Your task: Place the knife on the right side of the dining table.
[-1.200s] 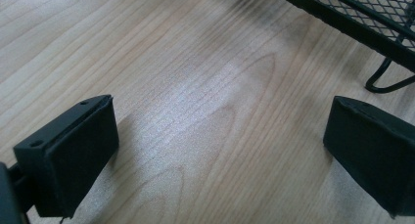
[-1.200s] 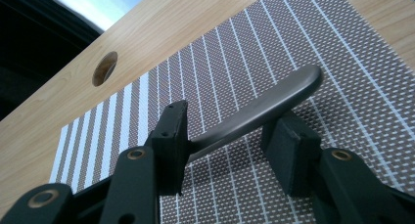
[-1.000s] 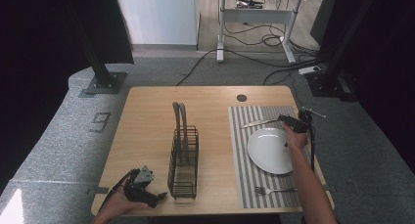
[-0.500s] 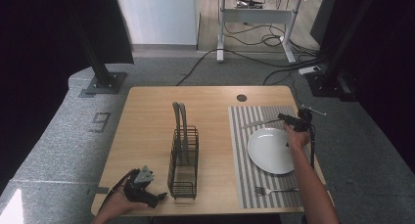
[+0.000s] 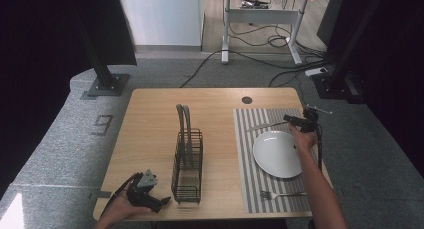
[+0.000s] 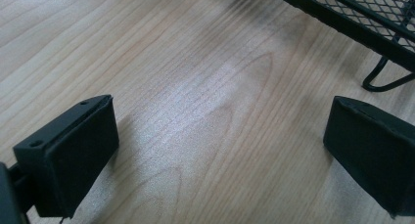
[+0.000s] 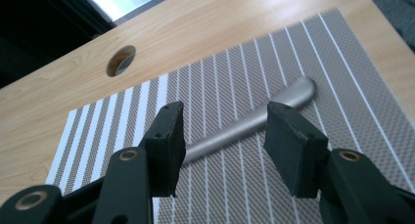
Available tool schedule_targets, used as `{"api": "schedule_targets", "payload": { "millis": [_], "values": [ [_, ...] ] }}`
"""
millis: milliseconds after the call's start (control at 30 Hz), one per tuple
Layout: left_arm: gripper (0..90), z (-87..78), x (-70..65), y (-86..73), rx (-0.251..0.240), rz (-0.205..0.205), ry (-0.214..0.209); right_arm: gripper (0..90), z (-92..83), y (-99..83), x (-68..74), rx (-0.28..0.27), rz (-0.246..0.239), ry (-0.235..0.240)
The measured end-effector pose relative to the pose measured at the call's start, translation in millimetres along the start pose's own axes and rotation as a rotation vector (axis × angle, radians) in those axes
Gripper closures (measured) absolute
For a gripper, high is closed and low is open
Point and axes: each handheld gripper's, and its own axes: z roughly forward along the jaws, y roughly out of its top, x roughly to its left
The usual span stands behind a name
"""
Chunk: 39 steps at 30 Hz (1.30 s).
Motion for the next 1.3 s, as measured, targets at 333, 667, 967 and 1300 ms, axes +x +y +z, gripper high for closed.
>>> {"api": "schedule_targets", "payload": {
  "millis": [333,667,967,1300],
  "values": [
    [0.0,0.0,0.0,0.0,0.000,0.001,-0.001,47.7,22.8,15.2,21.3,0.080,-0.071,0.017],
    [0.0,0.0,0.1,0.0,0.000,0.001,-0.002,48.8,47.3,11.2,20.6,0.138,-0.130,-0.019],
    [0.0,0.0,0.1,0.0,0.000,0.001,-0.001,48.3,46.8,10.9,21.4,0.147,-0.151,-0.037],
    [0.0,0.0,0.1,0.0,0.000,0.001,-0.002,47.8,44.2,11.2,20.1,0.150,-0.137,-0.040]
  ]
}}
